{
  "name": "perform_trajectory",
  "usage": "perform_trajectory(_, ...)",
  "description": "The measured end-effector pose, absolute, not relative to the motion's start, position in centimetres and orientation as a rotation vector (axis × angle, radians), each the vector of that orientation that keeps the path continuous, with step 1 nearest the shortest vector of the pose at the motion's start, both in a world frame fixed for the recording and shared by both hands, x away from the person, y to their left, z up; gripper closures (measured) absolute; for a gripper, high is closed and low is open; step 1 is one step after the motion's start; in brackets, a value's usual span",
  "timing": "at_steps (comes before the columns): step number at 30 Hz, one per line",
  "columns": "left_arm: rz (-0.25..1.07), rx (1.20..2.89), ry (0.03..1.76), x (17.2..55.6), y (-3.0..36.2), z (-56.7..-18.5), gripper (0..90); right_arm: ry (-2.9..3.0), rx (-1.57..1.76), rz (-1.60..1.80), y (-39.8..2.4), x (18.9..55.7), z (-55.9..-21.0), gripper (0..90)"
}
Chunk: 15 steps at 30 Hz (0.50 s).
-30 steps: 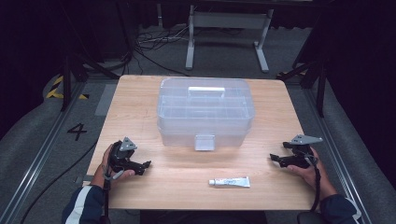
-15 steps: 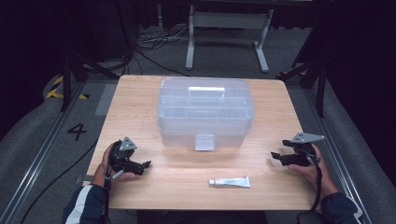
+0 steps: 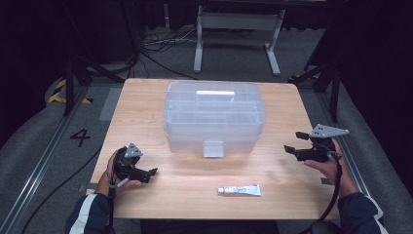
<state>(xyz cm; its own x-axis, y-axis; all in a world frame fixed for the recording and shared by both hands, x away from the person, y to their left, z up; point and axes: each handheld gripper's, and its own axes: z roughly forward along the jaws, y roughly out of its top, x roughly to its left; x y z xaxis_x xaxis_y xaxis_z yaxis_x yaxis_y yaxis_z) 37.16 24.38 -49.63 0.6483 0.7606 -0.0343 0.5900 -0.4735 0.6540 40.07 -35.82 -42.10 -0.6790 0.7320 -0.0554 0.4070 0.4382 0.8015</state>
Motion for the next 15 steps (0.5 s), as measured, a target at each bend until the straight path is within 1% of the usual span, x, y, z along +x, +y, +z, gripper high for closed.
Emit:
perform_trajectory(2,0.345,2.225,1.044,37.2,24.4,-49.6,0.7,2.292,0.948,1.135,-35.6,40.4,-41.2,25.8)
perform_trajectory(3,0.345,2.225,1.044,37.2,24.4,-49.6,0.7,2.27,0.936,1.143,-35.5,40.4,-40.8,28.6)
perform_trajectory(4,0.345,2.225,1.044,37.2,24.4,-49.6,0.7,2.253,0.929,1.151,-35.4,40.5,-40.5,29.6)
perform_trajectory(7,0.343,2.226,1.046,37.1,24.4,-49.6,0.7,2.249,0.92,1.175,-35.3,40.8,-39.8,29.8)
perform_trajectory(15,0.346,2.225,1.045,37.2,24.4,-49.6,0.7,2.206,0.824,1.204,-33.9,41.5,-35.7,32.2)
